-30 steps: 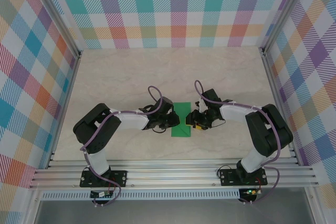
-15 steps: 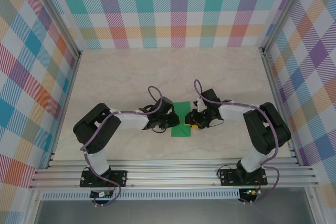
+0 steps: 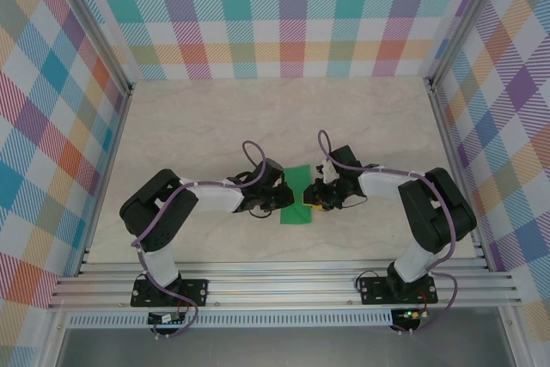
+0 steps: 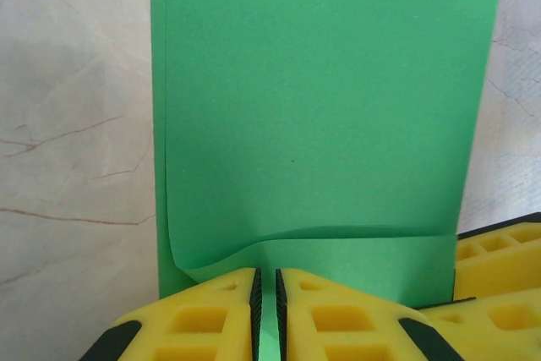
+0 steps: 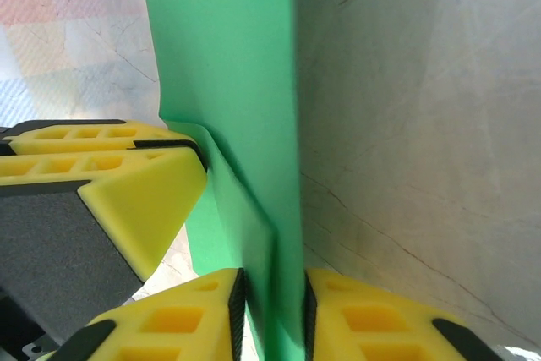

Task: Fold a paper plane with a square sheet of paper (pick it up from the middle)
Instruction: Turn over the paper at the center of the table.

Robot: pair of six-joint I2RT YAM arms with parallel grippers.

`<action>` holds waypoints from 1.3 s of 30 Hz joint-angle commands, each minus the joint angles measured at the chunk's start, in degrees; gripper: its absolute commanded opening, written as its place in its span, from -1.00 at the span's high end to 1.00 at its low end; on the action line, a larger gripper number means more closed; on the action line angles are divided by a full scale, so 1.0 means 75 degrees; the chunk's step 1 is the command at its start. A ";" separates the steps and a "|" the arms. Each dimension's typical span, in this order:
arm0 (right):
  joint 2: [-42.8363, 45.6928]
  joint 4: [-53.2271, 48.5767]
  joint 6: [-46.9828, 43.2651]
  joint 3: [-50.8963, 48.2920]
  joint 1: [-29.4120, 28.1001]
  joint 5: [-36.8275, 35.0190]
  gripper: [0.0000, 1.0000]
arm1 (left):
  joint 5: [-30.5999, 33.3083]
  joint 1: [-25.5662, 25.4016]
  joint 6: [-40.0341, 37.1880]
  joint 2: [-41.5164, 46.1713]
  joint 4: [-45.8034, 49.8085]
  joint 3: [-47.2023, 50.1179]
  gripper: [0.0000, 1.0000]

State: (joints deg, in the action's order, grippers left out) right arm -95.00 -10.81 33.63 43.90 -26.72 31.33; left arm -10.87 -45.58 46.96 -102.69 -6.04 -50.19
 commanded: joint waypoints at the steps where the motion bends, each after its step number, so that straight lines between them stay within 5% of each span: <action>1: 0.0019 0.0180 -0.0180 -0.0067 -0.0026 0.0306 0.54 | 0.0032 -0.0083 0.0102 0.0099 0.0012 -0.0098 0.68; 8: 0.0351 -0.0349 -0.0407 0.0172 -0.0023 0.0143 0.81 | 0.0370 -0.0077 0.0184 0.0785 -0.0120 0.0152 0.67; 16: 0.1423 -0.2743 -0.1273 0.1130 -0.0032 -0.1622 0.92 | 0.2102 -0.0065 0.0410 0.2775 0.0268 0.1045 0.61; 24: 0.1659 -0.6160 -0.1472 0.3058 -0.0811 -0.6555 0.95 | 0.3423 0.0049 0.0949 0.4420 0.1004 0.1995 0.54; 27: 0.1336 -0.6568 -0.1405 0.3381 -0.1120 -0.7570 0.94 | 0.3801 0.0098 0.1168 0.4881 0.1211 0.2234 0.52; 35: -0.0754 -0.6926 -0.0977 0.4161 -0.2267 -0.8040 0.84 | 0.5105 0.0113 0.1872 0.6333 0.2575 0.2578 0.52; 39: -0.1888 -0.6898 -0.0830 0.4843 -0.2779 -0.7431 0.82 | 0.5457 0.0135 0.2081 0.7163 0.3252 0.2784 0.52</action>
State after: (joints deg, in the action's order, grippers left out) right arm -106.24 -60.29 25.50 76.53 -45.63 -25.98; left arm 25.08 -45.12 60.29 -52.12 12.08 -30.96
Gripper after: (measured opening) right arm 0.089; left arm 0.238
